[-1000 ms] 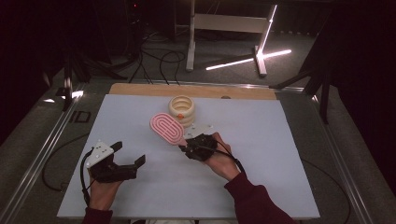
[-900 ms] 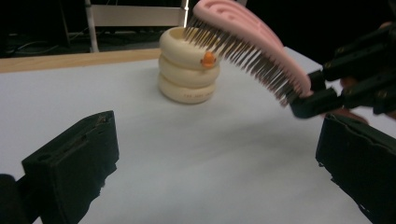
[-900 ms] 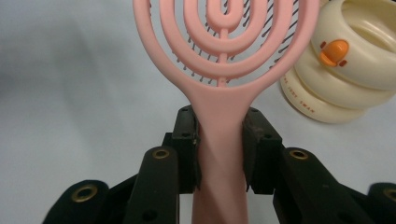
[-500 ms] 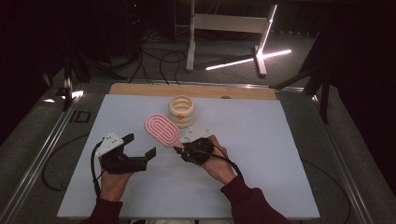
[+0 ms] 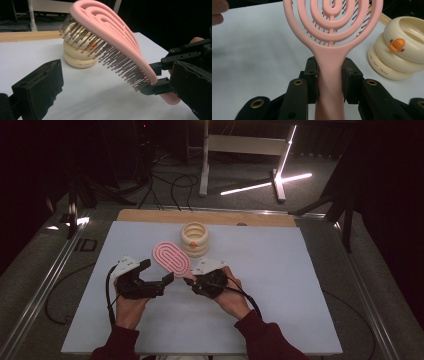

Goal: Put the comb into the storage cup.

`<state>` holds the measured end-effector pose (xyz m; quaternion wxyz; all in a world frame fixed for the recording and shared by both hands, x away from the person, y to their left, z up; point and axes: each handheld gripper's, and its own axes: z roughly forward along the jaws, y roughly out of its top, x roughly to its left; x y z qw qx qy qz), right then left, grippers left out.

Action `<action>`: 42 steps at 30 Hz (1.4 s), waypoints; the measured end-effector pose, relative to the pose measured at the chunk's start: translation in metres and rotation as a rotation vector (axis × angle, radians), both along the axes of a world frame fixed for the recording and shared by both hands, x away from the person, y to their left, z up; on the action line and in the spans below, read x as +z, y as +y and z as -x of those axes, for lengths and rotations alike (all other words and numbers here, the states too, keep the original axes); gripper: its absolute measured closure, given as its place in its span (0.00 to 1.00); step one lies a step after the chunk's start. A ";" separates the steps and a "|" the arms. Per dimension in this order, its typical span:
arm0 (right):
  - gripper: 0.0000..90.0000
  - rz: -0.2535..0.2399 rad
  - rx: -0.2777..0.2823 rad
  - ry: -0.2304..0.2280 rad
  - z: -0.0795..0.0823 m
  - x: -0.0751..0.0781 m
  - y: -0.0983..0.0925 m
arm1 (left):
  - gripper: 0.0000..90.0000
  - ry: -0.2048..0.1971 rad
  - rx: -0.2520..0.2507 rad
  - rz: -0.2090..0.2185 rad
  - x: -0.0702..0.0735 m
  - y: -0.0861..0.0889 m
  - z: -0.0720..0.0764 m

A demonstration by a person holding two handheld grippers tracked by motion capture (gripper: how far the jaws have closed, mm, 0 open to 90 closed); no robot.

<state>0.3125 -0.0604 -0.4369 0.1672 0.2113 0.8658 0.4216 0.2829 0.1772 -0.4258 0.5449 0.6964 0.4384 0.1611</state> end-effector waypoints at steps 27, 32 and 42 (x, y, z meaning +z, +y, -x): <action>0.78 -0.035 0.041 -0.044 0.011 -0.002 0.012 | 0.46 0.103 0.019 0.064 0.004 -0.018 -0.010; 0.78 -0.024 0.041 -0.056 0.010 -0.003 0.011 | 0.57 0.106 -0.002 0.101 0.003 -0.016 -0.010; 0.78 -0.020 0.037 -0.031 0.006 -0.007 0.013 | 0.69 0.094 -0.054 0.114 0.008 -0.023 -0.009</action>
